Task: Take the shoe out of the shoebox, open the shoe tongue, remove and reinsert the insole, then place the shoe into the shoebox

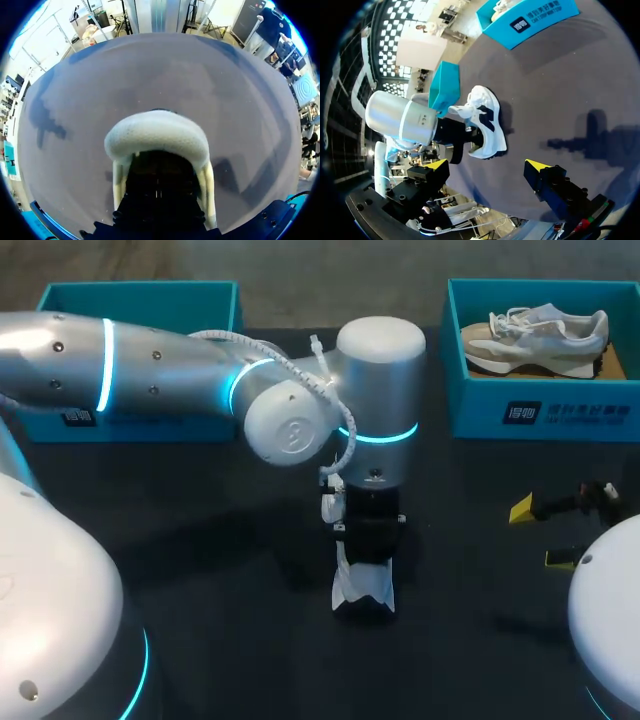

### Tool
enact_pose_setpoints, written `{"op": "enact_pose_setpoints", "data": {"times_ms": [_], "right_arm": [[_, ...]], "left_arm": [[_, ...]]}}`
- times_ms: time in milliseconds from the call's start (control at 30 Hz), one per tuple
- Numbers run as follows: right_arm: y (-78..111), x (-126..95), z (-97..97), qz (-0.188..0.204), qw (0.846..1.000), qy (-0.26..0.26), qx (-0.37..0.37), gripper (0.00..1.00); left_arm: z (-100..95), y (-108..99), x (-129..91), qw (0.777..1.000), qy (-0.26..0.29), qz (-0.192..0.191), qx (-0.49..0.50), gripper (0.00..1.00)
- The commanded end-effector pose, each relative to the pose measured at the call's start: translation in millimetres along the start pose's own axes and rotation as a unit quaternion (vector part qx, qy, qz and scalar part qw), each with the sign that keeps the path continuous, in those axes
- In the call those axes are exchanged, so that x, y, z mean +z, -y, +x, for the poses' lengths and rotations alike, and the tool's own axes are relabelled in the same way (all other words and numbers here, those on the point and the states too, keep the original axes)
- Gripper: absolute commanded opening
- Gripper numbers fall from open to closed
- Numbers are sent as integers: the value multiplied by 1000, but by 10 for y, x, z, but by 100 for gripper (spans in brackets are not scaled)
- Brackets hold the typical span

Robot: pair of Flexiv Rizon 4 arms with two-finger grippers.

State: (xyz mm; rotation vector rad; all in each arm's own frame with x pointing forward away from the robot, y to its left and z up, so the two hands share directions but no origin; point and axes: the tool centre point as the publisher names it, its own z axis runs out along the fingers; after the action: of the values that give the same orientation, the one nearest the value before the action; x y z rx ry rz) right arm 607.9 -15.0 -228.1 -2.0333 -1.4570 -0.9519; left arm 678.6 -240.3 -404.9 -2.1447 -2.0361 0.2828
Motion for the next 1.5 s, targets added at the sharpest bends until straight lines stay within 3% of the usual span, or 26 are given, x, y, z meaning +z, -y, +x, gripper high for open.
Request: {"op": "enact_pose_setpoints", "data": {"times_ms": [33, 267, 367, 667, 1000, 1500], "right_arm": [[85, -59, 6, -6, 1000, 2, 1, 100], [85, -59, 6, -6, 1000, 2, 1, 100], [85, -59, 6, -6, 1000, 2, 1, 100], [85, -59, 6, -6, 1000, 2, 1, 100], [85, -59, 6, -6, 1000, 2, 1, 100], [85, -59, 6, -6, 1000, 2, 1, 100]], "left_arm": [[106, 35, -208, 1000, 15, -8, 5, 0], [56, 47, -347, 999, 18, -19, 24, 0], [44, 51, -275, 999, -18, -11, 45, 0], [78, 31, 65, 998, -50, 11, 45, 0], [45, 4, 272, 999, -17, 14, 24, 0], [66, 70, -273, 999, 32, -25, 27, 0]]}}
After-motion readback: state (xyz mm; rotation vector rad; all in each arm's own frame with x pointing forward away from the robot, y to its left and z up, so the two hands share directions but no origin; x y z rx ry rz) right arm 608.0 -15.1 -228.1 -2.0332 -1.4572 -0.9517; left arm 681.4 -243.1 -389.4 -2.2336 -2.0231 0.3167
